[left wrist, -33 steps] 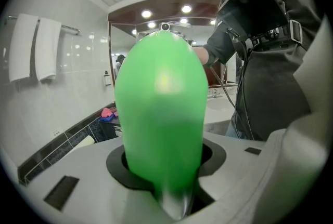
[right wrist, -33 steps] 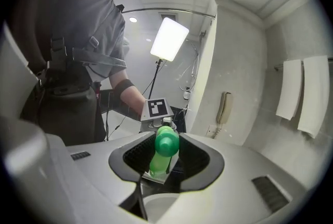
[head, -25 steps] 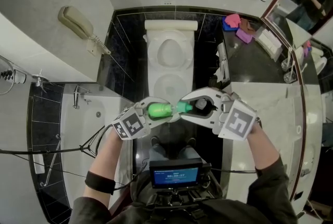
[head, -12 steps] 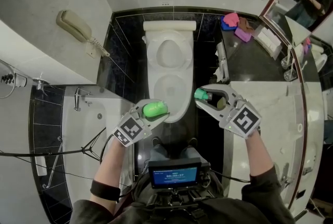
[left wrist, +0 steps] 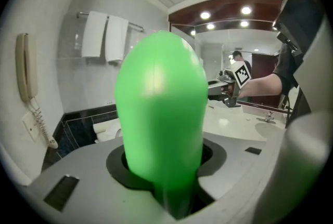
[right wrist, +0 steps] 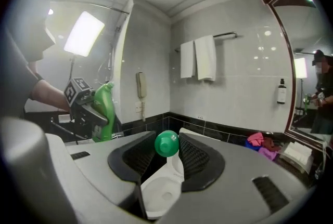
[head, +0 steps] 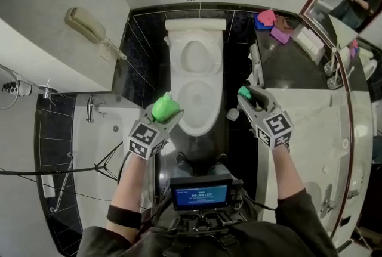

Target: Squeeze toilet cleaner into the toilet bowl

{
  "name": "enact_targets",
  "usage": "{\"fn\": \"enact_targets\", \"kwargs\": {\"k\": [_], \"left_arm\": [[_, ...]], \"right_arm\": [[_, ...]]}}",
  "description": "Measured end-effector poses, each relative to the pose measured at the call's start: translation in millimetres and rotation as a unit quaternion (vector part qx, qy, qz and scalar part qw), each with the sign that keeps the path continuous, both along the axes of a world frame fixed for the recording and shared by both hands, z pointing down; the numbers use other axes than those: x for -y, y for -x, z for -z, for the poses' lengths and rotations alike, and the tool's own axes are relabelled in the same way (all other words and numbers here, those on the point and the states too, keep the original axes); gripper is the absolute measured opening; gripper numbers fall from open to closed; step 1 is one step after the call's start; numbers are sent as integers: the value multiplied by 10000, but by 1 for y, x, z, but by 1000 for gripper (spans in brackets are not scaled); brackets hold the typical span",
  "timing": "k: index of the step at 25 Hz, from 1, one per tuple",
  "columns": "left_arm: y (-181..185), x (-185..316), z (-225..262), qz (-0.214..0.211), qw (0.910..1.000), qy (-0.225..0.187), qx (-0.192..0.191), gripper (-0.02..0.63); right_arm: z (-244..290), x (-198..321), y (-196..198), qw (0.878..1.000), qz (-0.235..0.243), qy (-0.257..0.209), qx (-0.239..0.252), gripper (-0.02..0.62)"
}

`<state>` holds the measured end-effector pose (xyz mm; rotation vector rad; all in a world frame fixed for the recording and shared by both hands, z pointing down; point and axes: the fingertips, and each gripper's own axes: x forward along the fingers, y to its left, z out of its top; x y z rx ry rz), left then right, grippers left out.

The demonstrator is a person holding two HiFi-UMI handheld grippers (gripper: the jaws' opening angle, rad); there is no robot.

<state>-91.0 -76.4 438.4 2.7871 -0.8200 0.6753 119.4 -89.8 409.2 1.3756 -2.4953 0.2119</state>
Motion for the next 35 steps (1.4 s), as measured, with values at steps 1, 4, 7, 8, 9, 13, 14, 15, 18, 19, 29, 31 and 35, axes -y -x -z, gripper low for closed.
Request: {"fn": "enact_targets", "kwargs": {"k": [1,4,7,8,9,13,14,15,18,19,29,31,35], "left_arm": [[5,4,-1,167,9999,20,7,181],[21,15,-6,637,9979,66,-13,181],[34,21,-10,913,9957,81,-94,181],[37,21,-11,950,9954,83,-106,181],[38,22,-11,978,9951,82,-111,181],[43,22,-12,1079,9940,36,-143,181],[44,21,-12,1104,9938,9,-138,181],[45,21,-12,1123,9936,-13,-123,181],[46,22,-15,1192,9928,-23,-108,181],[46,23,-15,1225,9924,-19,-123,181],[47,25,-17,1309,9913,-123,-112,181],[48,25,-17,1336,9909,-162,-62,181],[48,26,-22,1437,9892,-258,111,181]], "right_arm": [[-7,2,-8,9998,-192,45,46,152],[-22,3,-13,9986,-442,200,191,151],[-27,-1,-5,9989,-340,265,170,152],[-27,-2,-3,9991,-310,263,157,152],[-27,-2,-3,9991,-297,255,152,152],[-25,-2,1,9991,-258,256,202,152],[-26,-1,1,9992,-265,245,194,152],[-27,-1,0,9992,-279,230,179,152],[-28,-1,0,9992,-259,245,184,152],[-29,-1,0,9992,-246,257,191,152],[-38,-1,2,9988,-206,364,249,152],[-40,0,0,9988,-228,350,273,152],[-43,4,2,9985,-176,369,376,152]]}}
